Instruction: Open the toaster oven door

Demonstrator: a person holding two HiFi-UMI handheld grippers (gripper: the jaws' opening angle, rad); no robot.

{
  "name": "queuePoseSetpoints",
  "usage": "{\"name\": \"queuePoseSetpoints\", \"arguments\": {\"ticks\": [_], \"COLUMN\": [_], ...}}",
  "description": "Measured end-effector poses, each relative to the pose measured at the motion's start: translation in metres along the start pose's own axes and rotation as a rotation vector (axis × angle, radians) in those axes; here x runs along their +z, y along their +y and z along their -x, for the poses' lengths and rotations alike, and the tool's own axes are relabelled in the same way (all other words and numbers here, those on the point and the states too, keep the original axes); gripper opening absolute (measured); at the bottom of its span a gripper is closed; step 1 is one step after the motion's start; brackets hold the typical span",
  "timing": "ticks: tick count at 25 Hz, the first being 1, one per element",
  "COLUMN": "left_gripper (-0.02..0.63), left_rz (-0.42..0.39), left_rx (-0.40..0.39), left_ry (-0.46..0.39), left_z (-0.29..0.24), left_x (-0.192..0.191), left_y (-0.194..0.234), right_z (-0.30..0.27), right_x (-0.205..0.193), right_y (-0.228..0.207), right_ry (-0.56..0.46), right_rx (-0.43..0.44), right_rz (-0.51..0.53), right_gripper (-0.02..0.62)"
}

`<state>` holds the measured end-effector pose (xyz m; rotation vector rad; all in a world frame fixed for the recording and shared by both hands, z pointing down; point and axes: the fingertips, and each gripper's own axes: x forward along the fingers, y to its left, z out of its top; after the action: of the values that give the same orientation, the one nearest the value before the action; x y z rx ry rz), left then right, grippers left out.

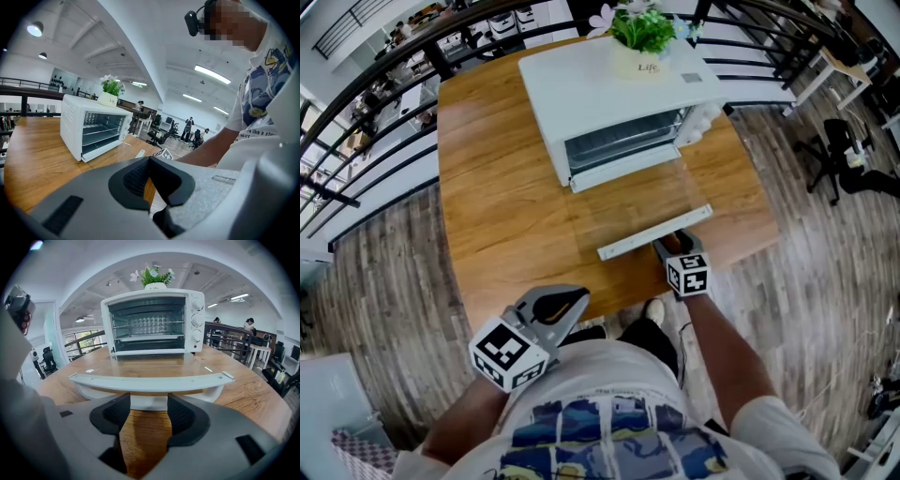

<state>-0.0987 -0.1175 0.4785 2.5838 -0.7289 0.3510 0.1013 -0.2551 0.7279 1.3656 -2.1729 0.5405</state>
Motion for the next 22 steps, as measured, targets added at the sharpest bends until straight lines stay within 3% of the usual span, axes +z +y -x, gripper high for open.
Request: {"name": "queuePoseSetpoints", "arguments": {"ticks": [22], "left_gripper": [0.002], "left_rz": [0.0], "left_rx": [-0.002], "left_ry": [0.002], "left_z": [-0.0001], "left_x": [-0.001], "left_y": [0.0026], "right_z": [-0.0011], "right_x": [-0.0008], "right_y": [0.0002], "right_ry": [0.007], "right_rx": [-0.003], "right_rz": [0.009], "right_gripper": [0.245]}}
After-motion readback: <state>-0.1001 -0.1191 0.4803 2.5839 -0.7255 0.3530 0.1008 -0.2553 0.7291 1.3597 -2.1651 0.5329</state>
